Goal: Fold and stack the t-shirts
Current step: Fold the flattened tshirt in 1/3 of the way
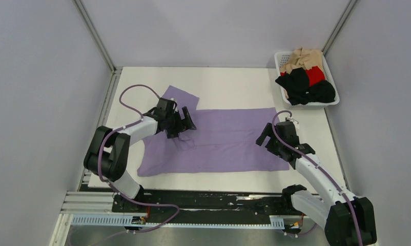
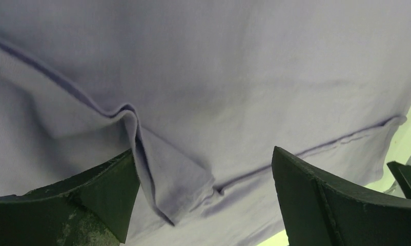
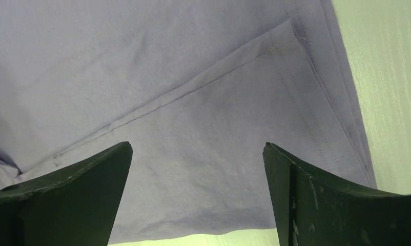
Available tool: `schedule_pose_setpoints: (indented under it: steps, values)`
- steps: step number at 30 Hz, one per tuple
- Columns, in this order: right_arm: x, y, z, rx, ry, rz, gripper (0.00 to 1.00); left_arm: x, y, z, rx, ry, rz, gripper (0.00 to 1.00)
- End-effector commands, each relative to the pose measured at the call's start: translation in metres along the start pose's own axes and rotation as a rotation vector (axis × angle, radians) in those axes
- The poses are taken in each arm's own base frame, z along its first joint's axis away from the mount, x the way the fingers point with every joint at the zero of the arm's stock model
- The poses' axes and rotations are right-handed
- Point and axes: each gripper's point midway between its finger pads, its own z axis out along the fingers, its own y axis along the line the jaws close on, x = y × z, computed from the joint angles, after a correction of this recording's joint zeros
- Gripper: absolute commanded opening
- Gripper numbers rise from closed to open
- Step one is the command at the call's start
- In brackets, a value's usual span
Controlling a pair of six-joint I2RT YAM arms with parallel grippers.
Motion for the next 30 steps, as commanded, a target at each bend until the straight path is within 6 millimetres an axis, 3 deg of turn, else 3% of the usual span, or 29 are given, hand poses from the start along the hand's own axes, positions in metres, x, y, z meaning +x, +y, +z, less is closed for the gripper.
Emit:
schedule_pose_setpoints:
  steps: [1, 5, 10, 16, 19, 24, 30]
  values:
    - [-0.015, 0.005, 0.002, -0.008, -0.061, -0.015, 1.00, -0.028, -0.017, 0.018, 0.026, -0.045, 0.046, 1.00]
    - [-0.017, 0.006, 0.003, -0.006, -0.068, -0.014, 1.00, -0.041, -0.034, 0.026, 0.065, -0.039, 0.068, 1.00]
    - [-0.020, 0.007, 0.004, -0.005, -0.071, -0.008, 1.00, -0.056, -0.061, 0.023, 0.119, -0.062, 0.108, 1.00]
    - [-0.024, 0.014, -0.001, -0.033, -0.083, -0.007, 1.00, -0.058, -0.060, 0.018, 0.078, -0.057, 0.131, 1.00]
    - [-0.021, 0.027, -0.004, -0.108, -0.056, -0.036, 1.00, -0.057, -0.060, 0.009, 0.069, -0.071, 0.151, 1.00]
    - [0.005, 0.058, -0.003, -0.205, 0.031, -0.112, 1.00, -0.035, -0.071, -0.007, 0.100, -0.056, 0.201, 1.00]
    - [0.034, 0.069, 0.012, -0.156, 0.105, -0.169, 1.00, 0.001, -0.060, -0.027, 0.088, -0.054, 0.229, 1.00]
